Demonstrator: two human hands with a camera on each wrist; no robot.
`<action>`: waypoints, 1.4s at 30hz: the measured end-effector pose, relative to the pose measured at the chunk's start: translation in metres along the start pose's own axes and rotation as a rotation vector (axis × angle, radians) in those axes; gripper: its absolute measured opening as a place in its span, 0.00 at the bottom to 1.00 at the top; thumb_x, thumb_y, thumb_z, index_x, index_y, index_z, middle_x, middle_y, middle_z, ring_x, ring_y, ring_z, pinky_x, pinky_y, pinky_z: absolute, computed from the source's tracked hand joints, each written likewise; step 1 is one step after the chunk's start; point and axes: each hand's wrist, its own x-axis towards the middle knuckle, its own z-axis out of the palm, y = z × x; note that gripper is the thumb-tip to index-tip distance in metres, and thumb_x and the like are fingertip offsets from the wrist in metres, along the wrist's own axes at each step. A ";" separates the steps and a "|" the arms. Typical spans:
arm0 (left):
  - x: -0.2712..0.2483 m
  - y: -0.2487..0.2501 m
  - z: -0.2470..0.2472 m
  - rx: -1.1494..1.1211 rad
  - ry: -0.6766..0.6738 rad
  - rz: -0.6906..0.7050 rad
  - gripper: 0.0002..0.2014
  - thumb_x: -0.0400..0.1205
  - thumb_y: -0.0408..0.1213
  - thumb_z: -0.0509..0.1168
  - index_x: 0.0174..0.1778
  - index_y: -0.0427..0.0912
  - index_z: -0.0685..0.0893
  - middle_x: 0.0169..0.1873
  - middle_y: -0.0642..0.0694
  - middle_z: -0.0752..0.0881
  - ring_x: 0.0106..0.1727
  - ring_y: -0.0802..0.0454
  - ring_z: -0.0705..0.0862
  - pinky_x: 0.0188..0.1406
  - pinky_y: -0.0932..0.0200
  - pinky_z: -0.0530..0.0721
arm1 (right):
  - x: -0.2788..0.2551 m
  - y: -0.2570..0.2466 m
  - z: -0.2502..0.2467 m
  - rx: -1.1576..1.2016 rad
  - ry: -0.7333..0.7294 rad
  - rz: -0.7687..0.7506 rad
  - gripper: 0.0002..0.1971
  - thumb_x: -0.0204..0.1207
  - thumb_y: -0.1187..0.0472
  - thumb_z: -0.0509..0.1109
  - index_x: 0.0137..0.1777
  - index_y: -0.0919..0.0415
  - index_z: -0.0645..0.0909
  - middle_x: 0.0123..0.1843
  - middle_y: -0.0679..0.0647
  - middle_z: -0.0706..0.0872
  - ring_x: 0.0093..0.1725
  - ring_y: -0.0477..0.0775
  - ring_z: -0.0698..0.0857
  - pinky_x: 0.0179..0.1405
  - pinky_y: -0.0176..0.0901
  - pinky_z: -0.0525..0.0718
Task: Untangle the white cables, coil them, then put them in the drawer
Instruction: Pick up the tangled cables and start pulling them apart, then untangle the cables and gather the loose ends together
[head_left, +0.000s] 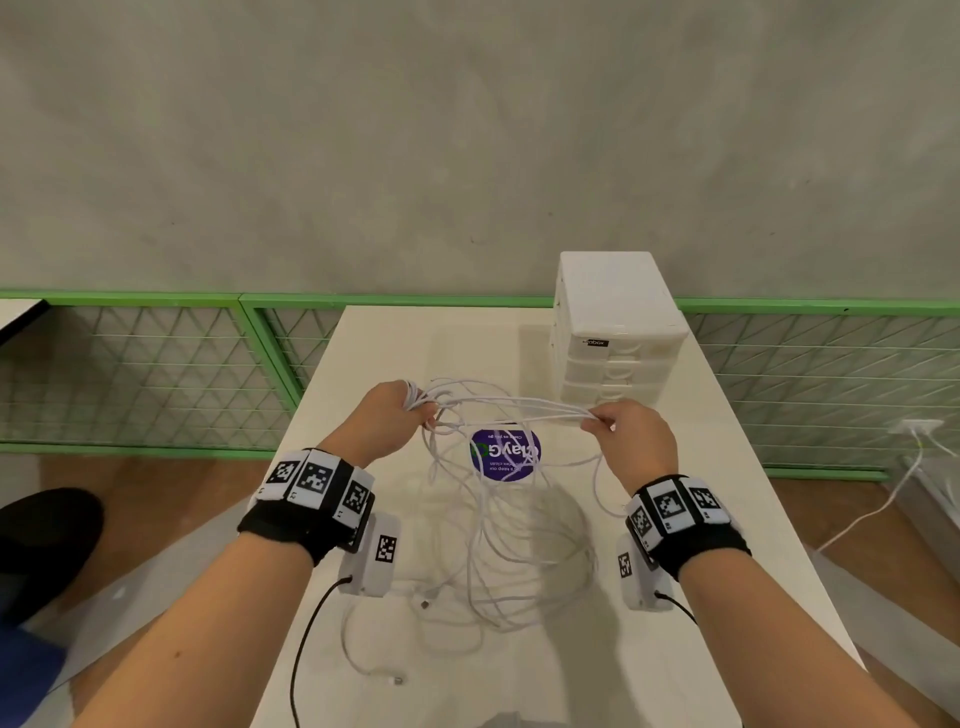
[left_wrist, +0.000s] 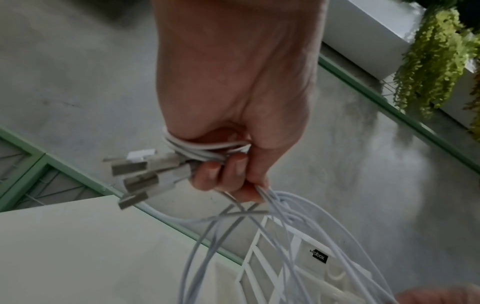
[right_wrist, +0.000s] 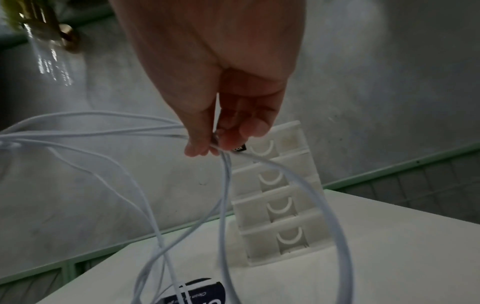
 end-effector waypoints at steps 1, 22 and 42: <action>0.000 -0.002 0.001 0.009 -0.002 -0.002 0.12 0.85 0.36 0.61 0.38 0.37 0.83 0.30 0.49 0.78 0.28 0.56 0.73 0.25 0.64 0.67 | 0.000 0.003 0.000 0.010 -0.019 0.041 0.10 0.78 0.56 0.68 0.53 0.57 0.88 0.49 0.59 0.88 0.50 0.62 0.84 0.43 0.45 0.76; 0.001 0.005 0.038 -0.105 -0.015 0.055 0.12 0.83 0.35 0.64 0.35 0.33 0.82 0.26 0.48 0.75 0.27 0.54 0.72 0.28 0.62 0.67 | -0.022 -0.067 0.033 0.010 0.002 -0.482 0.12 0.74 0.51 0.71 0.55 0.52 0.87 0.52 0.53 0.83 0.56 0.58 0.78 0.54 0.46 0.72; 0.011 -0.006 0.013 -0.082 0.166 -0.004 0.11 0.85 0.36 0.60 0.43 0.31 0.80 0.32 0.44 0.75 0.30 0.52 0.71 0.23 0.65 0.65 | 0.001 -0.004 0.006 -0.108 0.012 -0.028 0.12 0.78 0.49 0.67 0.51 0.53 0.87 0.60 0.55 0.79 0.64 0.58 0.72 0.60 0.51 0.67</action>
